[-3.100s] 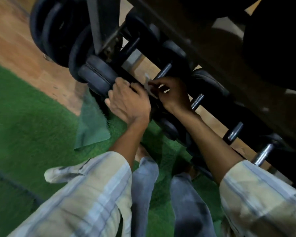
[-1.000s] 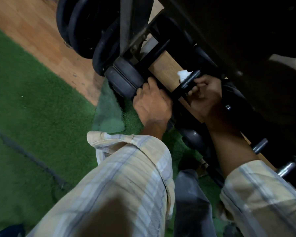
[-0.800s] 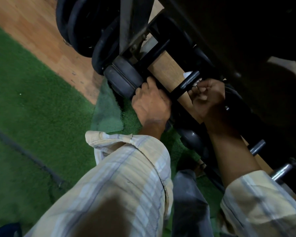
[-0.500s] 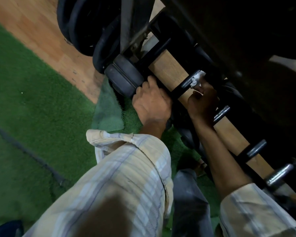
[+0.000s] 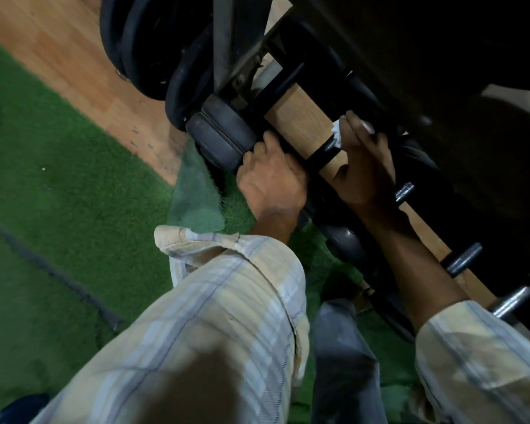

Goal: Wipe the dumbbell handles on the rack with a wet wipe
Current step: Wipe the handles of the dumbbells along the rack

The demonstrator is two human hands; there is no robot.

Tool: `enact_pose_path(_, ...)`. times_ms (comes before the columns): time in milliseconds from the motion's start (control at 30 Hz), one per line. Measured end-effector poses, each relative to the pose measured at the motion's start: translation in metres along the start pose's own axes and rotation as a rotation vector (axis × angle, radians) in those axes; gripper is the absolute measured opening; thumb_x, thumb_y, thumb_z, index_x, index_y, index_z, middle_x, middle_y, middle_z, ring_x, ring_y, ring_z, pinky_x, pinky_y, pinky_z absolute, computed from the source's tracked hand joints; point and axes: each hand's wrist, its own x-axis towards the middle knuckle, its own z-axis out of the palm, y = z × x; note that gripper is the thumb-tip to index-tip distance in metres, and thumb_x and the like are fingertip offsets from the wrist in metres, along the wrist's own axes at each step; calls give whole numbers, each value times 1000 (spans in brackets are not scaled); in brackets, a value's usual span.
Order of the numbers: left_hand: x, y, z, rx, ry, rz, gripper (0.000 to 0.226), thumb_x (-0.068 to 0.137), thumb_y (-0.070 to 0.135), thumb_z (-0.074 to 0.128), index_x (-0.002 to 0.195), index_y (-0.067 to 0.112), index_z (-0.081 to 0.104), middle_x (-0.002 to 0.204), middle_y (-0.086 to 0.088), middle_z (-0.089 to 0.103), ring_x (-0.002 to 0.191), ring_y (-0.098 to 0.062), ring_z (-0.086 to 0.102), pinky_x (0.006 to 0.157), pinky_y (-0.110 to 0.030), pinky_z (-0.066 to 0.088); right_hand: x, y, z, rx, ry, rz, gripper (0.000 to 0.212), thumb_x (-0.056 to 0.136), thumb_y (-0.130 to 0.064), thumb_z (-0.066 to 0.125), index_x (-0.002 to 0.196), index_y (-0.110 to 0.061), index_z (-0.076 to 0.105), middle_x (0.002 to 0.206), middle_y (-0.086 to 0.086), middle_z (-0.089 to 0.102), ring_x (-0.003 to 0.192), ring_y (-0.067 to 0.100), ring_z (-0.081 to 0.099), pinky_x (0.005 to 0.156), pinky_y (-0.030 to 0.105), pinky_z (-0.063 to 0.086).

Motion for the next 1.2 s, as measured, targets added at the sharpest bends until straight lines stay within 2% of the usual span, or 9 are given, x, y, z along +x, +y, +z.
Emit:
enact_pose_path(167,-1,1,0,-12,-3,7,45,85,32,39,119,7,56,96,-10,64,90,-35,60,70,-43,46,-15,-14,8,72,-344,-317,73,80,-11,57,150,-28,46,148,-3,52,123,28,48,104,40,41)
enact_pose_path(367,0,0,-1,-18,15,10,47,84,33,31,114,9,57,96,-10,65,90,-35,60,70,-43,45,11,-2,-31,78,-161,-182,83,77,-42,24,151,-13,45,158,4,42,134,27,50,106,34,44)
enact_pose_path(433,0,0,-1,-30,18,11,46,82,33,27,109,10,56,94,-10,65,89,-35,60,71,-43,45,19,-2,-32,-21,-133,-120,73,81,-36,36,149,-12,44,155,5,42,126,27,53,93,26,43)
enact_pose_path(533,0,0,1,-22,15,8,48,83,34,29,114,9,56,97,-10,65,91,-34,60,72,-44,46,17,-9,-18,-42,-261,-123,68,79,-9,63,142,-23,44,148,-1,44,113,32,62,82,34,54)
enact_pose_path(667,1,-1,3,-8,4,12,47,84,35,30,114,10,56,97,-9,65,92,-34,60,73,-44,45,6,-26,-14,-7,-423,-279,48,87,-42,47,132,-27,50,136,-1,51,102,37,65,76,41,51)
enact_pose_path(767,1,-2,3,-22,10,15,47,84,35,30,113,10,56,97,-10,65,92,-35,60,72,-44,45,9,-21,-20,-68,-335,-345,59,82,-51,30,133,-31,50,138,-5,49,106,29,66,76,40,56)
enact_pose_path(833,1,-2,3,-23,21,23,45,84,34,34,115,9,56,96,-11,65,90,-36,61,71,-44,46,17,-6,-17,-148,-217,-306,50,87,-30,49,137,-28,47,142,-3,46,112,28,64,77,39,57)
enact_pose_path(933,1,-3,3,-28,31,33,35,84,32,39,107,11,55,93,-10,64,87,-36,60,69,-43,45,25,9,-10,-288,-96,-166,73,82,-8,59,151,-16,38,157,6,37,120,35,58,85,40,55)
enact_pose_path(1200,1,-3,2,-23,13,25,34,85,31,39,107,11,54,95,-10,63,90,-35,60,71,-44,46,-14,-20,9,-271,31,118,84,81,-19,45,160,-5,18,150,30,32,120,47,43,86,49,44)
